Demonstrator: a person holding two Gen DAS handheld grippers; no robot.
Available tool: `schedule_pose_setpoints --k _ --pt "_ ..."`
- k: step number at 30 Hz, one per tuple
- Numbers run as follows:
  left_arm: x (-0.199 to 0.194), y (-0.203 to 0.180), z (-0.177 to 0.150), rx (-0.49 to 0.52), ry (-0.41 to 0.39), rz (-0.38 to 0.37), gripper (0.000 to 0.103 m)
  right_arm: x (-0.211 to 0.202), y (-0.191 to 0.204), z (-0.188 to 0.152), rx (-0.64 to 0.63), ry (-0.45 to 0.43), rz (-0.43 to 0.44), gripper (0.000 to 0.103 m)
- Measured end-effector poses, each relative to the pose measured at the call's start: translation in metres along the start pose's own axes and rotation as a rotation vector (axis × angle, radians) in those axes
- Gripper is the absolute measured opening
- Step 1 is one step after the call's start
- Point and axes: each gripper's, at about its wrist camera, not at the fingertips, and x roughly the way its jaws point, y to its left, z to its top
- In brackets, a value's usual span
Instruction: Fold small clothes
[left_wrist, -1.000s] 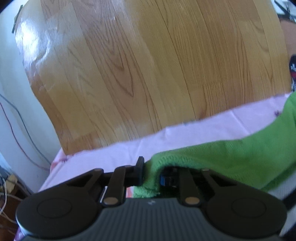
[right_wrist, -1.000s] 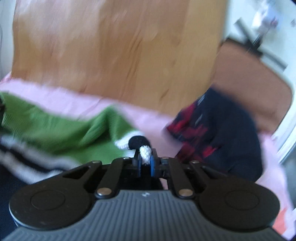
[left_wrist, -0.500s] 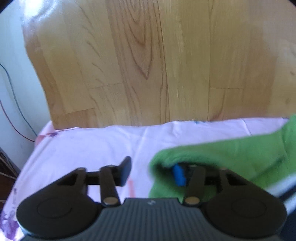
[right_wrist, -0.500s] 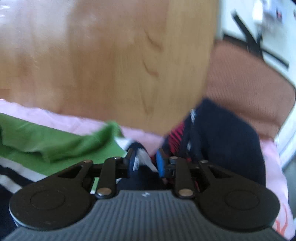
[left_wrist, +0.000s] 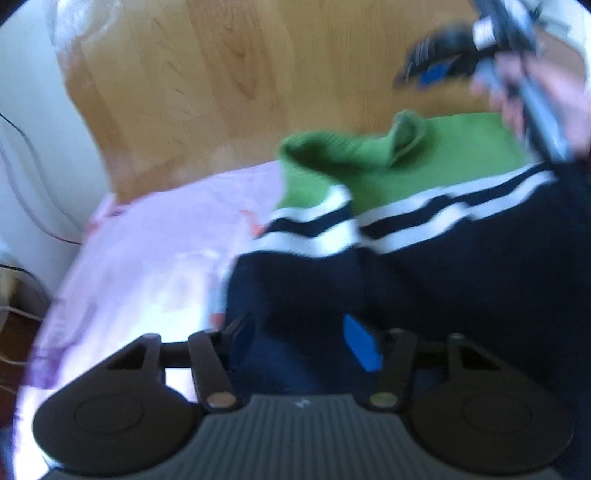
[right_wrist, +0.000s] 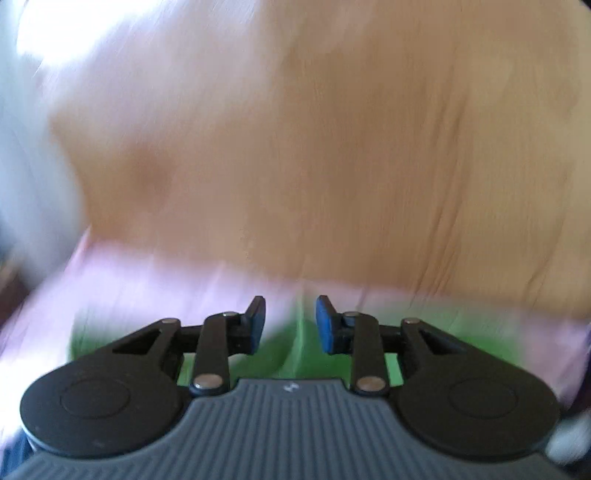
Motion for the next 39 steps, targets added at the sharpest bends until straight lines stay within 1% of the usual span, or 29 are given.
schedule_pose_setpoints --k 1,2,3,4,6,7,9,11,12,15,17,18,19,20,21,22,23,24,25,26,27,30,32,33,34,35,36,38,39 --pt "0.003 0.003 0.001 -0.011 0.004 0.030 0.047 -0.003 -0.005 0.010 0.076 -0.033 -0.020 0.044" --pt "0.006 0.008 0.003 -0.026 0.003 0.045 0.046 -0.007 -0.011 0.018 0.142 -0.031 0.010 0.044" --pt "0.007 0.014 0.004 -0.039 -0.005 0.057 0.046 -0.014 -0.014 0.021 0.165 -0.019 0.054 0.044" --pt "0.007 0.020 0.004 -0.047 -0.012 0.068 0.045 -0.024 -0.015 0.020 0.148 -0.018 0.081 0.043" --pt "0.012 0.029 0.007 -0.068 -0.004 0.079 0.045 -0.057 -0.016 0.008 0.059 -0.035 0.075 0.044" --pt "0.012 0.032 0.006 -0.087 0.004 0.066 0.043 -0.073 -0.018 -0.002 0.016 -0.037 0.071 0.044" --pt "0.000 0.032 0.007 -0.095 -0.018 -0.001 0.046 -0.102 -0.026 -0.022 -0.057 -0.016 0.045 0.044" --pt "-0.016 0.023 0.003 -0.043 -0.062 -0.051 0.056 -0.130 -0.037 -0.045 -0.108 0.013 0.012 0.044" --pt "-0.022 0.016 -0.001 -0.011 -0.075 -0.056 0.058 -0.146 -0.044 -0.058 -0.124 0.025 0.004 0.045" --pt "-0.023 0.000 -0.016 0.064 -0.052 -0.053 0.058 -0.183 -0.056 -0.095 -0.169 0.066 -0.023 0.046" --pt "-0.014 -0.005 -0.026 0.087 -0.020 -0.027 0.053 -0.204 -0.061 -0.118 -0.175 0.089 -0.039 0.050" --pt "-0.014 -0.006 -0.030 0.083 -0.036 -0.019 0.053 -0.193 -0.062 -0.119 -0.163 0.107 -0.034 0.054" --pt "-0.015 -0.006 -0.032 0.086 -0.045 -0.019 0.047 -0.191 -0.056 -0.129 -0.149 0.129 -0.027 0.058" --pt "-0.015 -0.007 -0.031 0.090 -0.049 -0.023 0.027 -0.194 -0.056 -0.140 -0.134 0.152 -0.026 0.060" --pt "-0.014 -0.007 -0.030 0.092 -0.050 -0.007 0.013 -0.195 -0.056 -0.146 -0.121 0.171 -0.026 0.063" --pt "-0.011 -0.007 -0.029 0.097 -0.045 0.027 0.006 -0.197 -0.054 -0.156 -0.112 0.191 -0.024 0.063" --pt "-0.007 -0.004 -0.027 0.096 -0.049 0.042 0.005 -0.198 -0.050 -0.162 -0.114 0.206 -0.028 0.063" --pt "0.000 -0.001 -0.025 0.089 -0.046 0.056 0.005 -0.198 -0.049 -0.169 -0.129 0.211 -0.044 0.060" --pt "0.006 0.004 -0.022 0.078 -0.041 0.087 0.005 -0.208 -0.047 -0.177 -0.164 0.190 -0.069 0.041" --pt "0.013 0.012 -0.018 0.069 -0.041 0.123 0.005 -0.211 -0.046 -0.175 -0.179 0.187 -0.083 0.025" --pt "0.018 0.020 -0.012 0.058 -0.047 0.159 0.005 -0.214 -0.050 -0.169 -0.150 0.184 -0.093 0.010" --pt "0.032 0.056 0.013 -0.020 -0.068 0.283 0.005 -0.243 -0.077 -0.146 -0.107 0.057 -0.277 0.009" --pt "0.046 0.090 0.032 -0.138 -0.033 0.347 0.008 -0.257 -0.097 -0.131 -0.152 -0.011 -0.501 0.010" --pt "0.051 0.105 0.040 -0.198 -0.018 0.351 0.009 -0.260 -0.107 -0.126 -0.176 -0.029 -0.614 0.013" --pt "0.050 0.116 0.046 -0.250 -0.018 0.358 0.009 -0.263 -0.117 -0.122 -0.168 -0.027 -0.691 0.021" --pt "0.044 0.120 0.049 -0.276 -0.042 0.355 0.009 -0.268 -0.126 -0.117 -0.124 -0.027 -0.725 0.023" --pt "0.035 0.119 0.051 -0.272 -0.085 0.342 0.010 -0.275 -0.129 -0.114 -0.081 -0.044 -0.708 0.024" --pt "0.020 0.110 0.054 -0.245 -0.144 0.326 0.018 -0.282 -0.125 -0.109 -0.021 -0.070 -0.583 0.025" --pt "0.013 0.105 0.053 -0.236 -0.164 0.302 0.018 -0.279 -0.118 -0.106 -0.016 -0.063 -0.514 0.025"
